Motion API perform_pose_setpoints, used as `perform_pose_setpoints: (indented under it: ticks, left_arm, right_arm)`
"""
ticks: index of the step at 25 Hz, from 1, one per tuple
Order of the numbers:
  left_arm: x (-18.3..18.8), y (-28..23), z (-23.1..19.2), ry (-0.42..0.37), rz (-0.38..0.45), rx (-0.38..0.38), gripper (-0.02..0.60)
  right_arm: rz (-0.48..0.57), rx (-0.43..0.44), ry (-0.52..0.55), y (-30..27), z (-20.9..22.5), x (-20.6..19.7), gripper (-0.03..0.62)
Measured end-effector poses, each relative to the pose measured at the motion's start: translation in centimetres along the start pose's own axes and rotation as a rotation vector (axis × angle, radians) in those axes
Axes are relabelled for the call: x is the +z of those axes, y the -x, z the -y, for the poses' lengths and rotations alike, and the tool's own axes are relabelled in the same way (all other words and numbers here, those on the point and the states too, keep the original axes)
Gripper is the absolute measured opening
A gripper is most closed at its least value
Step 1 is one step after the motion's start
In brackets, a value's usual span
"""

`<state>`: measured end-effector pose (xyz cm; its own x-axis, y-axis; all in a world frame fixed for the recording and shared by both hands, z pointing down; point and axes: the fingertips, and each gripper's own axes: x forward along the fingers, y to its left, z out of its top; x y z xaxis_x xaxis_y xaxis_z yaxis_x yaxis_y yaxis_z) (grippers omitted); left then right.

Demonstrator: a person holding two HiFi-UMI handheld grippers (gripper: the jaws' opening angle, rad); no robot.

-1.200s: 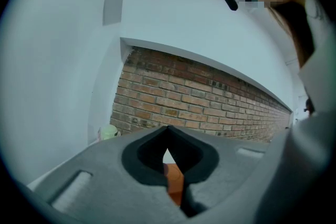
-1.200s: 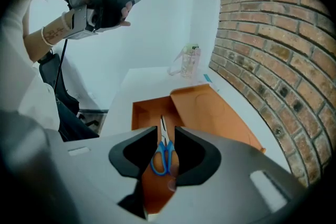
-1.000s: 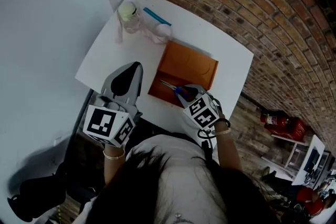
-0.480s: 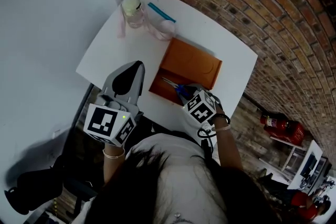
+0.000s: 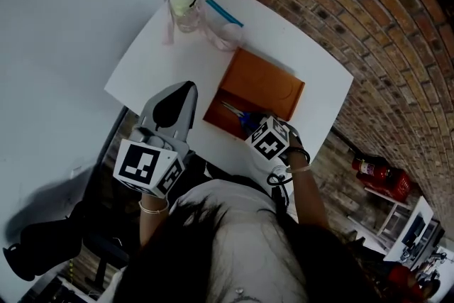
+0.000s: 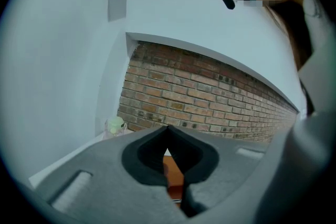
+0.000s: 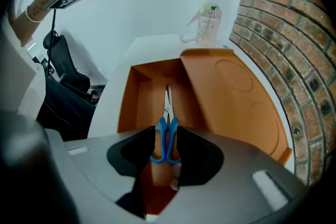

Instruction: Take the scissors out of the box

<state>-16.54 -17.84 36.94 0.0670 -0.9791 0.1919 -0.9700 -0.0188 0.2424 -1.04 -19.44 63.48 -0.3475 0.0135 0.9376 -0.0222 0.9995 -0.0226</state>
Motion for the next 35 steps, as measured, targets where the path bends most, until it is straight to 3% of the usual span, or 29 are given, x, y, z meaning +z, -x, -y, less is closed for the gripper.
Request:
perform_pose_setpoints:
  ticks: [19, 35]
  left_arm:
    - [-0.7, 0.4, -0.7, 0.009, -0.017, 0.04, 0.0]
    - [-0.7, 0.3, -0.9, 0.014, -0.014, 0.029, 0.0]
  right_arm:
    - [-0.12, 0.033, 0.02, -2.3, -0.2, -1.6, 0.155]
    - [-0.119, -0.017, -0.017, -2.6, 0.1, -1.1, 0.142]
